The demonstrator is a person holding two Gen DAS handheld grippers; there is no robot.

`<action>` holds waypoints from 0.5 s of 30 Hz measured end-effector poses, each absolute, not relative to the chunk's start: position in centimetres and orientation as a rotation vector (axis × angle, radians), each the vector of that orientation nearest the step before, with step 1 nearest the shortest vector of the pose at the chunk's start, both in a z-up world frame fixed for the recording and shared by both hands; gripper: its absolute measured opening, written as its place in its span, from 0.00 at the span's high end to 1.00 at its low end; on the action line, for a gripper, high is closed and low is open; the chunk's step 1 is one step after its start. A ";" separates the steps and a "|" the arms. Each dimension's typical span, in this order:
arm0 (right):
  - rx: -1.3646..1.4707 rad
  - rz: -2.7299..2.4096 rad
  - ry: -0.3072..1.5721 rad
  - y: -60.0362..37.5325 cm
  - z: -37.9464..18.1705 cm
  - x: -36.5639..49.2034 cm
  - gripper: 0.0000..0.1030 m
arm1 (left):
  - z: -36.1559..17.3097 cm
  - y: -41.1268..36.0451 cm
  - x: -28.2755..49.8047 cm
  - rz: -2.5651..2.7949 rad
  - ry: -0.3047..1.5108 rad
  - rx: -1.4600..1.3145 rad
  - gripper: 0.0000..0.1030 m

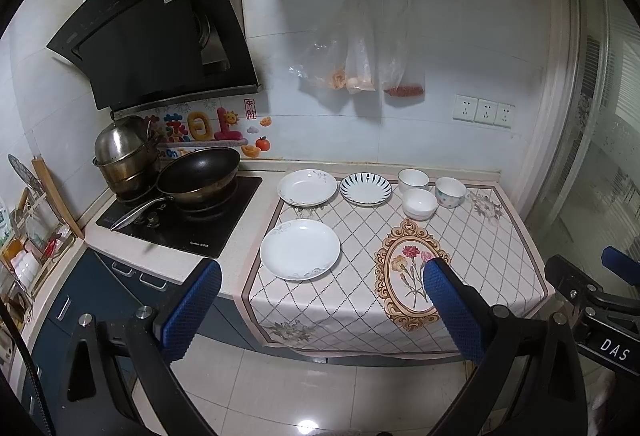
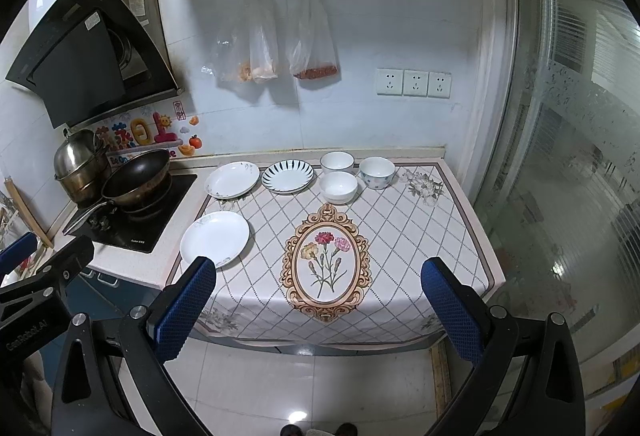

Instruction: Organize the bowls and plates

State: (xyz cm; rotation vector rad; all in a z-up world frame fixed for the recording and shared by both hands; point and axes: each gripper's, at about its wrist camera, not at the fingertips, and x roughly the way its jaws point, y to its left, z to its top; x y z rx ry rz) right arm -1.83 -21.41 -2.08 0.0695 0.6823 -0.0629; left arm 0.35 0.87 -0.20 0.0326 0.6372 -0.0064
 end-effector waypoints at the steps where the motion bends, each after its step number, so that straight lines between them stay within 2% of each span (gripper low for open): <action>1: 0.071 -0.063 0.683 -21.4 -2.1 -1.8 0.00 | -0.2 1.0 0.3 -0.006 0.635 0.033 0.00; 15: 0.078 -0.061 0.690 -21.4 -2.1 -1.6 0.00 | -0.2 0.5 0.5 -0.007 0.635 0.035 0.00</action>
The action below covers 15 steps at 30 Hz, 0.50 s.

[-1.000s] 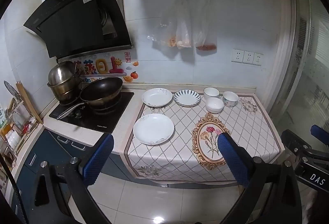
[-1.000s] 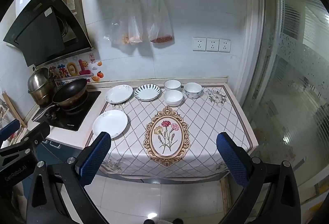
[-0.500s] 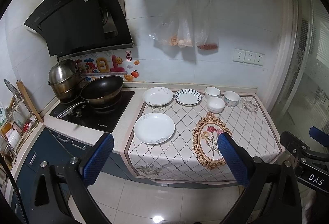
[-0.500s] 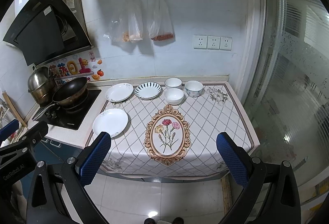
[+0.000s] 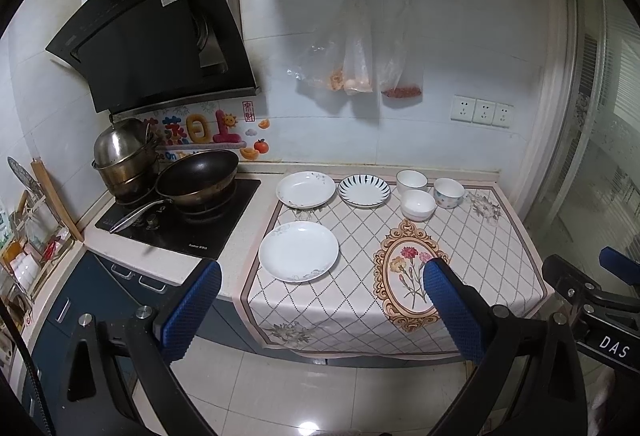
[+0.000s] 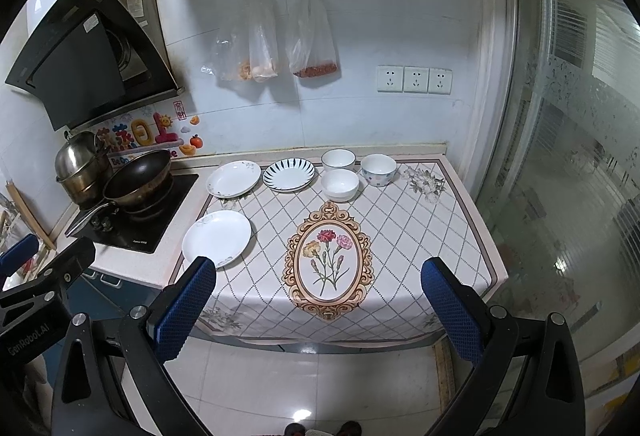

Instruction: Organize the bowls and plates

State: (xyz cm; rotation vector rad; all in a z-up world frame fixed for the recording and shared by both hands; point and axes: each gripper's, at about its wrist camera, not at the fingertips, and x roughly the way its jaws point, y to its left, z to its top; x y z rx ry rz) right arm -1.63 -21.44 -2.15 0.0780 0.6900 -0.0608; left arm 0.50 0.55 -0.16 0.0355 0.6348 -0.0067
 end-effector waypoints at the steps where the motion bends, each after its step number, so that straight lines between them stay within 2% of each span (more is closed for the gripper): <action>1: 0.080 -0.061 0.691 -21.5 -2.2 -1.6 0.00 | -0.2 0.5 0.5 -0.006 0.635 0.037 0.00; 15: 0.091 -0.058 0.696 -21.6 -2.3 -1.8 0.00 | -0.3 0.5 0.3 -0.007 0.634 0.039 0.00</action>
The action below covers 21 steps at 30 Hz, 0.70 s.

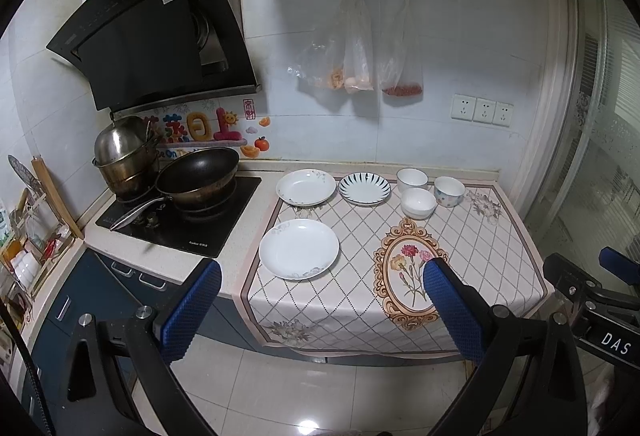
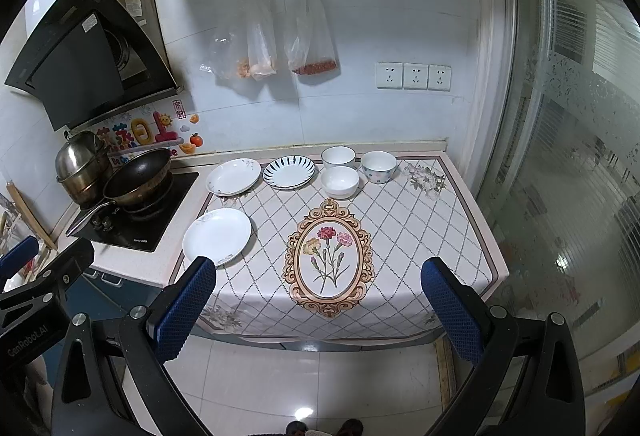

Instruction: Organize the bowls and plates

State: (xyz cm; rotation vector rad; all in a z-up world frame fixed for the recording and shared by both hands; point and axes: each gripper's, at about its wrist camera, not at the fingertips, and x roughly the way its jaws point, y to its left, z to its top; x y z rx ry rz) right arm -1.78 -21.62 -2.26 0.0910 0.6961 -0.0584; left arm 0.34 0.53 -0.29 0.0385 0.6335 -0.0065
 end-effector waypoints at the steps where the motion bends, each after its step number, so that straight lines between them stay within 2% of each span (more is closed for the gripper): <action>1: 0.091 -0.059 0.696 -21.6 -2.3 -1.8 0.00 | -0.3 0.5 0.3 -0.007 0.634 0.038 0.00; 21: 0.096 -0.057 0.701 -21.4 -2.4 -1.6 0.00 | -0.5 0.4 0.2 -0.013 0.636 0.036 0.00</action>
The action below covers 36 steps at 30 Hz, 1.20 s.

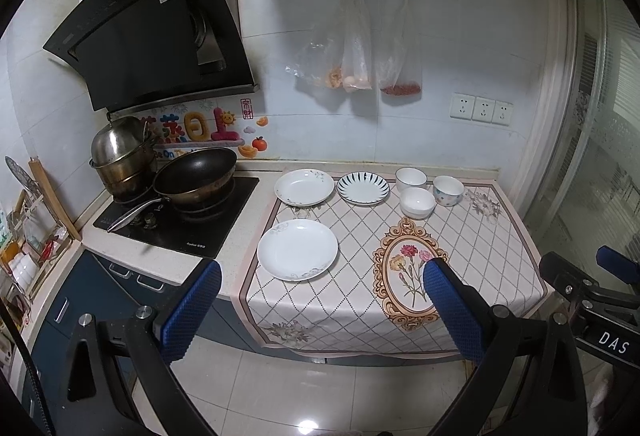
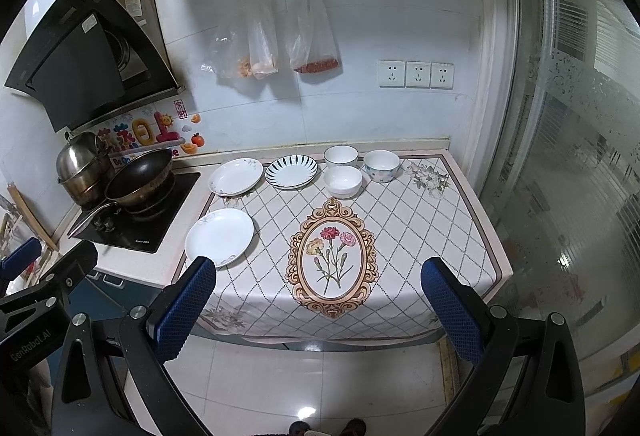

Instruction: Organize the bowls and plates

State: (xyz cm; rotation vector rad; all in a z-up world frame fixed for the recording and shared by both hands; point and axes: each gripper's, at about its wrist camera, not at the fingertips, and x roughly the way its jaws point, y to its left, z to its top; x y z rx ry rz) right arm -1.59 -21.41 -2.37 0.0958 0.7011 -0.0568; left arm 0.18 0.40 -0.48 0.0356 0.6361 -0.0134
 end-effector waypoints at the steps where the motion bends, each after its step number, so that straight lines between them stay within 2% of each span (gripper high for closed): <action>1: 0.096 -0.057 0.702 -21.3 -2.4 -1.5 0.00 | -0.5 0.3 0.2 -0.013 0.637 0.037 0.00; 15: 0.097 -0.067 0.703 -20.1 -2.7 -0.4 0.00 | -1.0 0.4 1.1 -0.020 0.643 0.034 0.00; 23: 0.178 -0.037 0.618 -18.4 -3.9 1.5 0.00 | -3.4 4.3 5.8 -0.038 0.611 0.004 0.00; 31: 0.250 0.058 0.832 -16.4 -12.6 13.2 0.00 | -12.2 8.5 16.6 0.098 0.816 -0.019 0.00; 36: 0.274 0.136 0.998 -15.2 -20.7 23.5 0.00 | -19.5 12.1 24.5 0.189 0.998 -0.093 0.00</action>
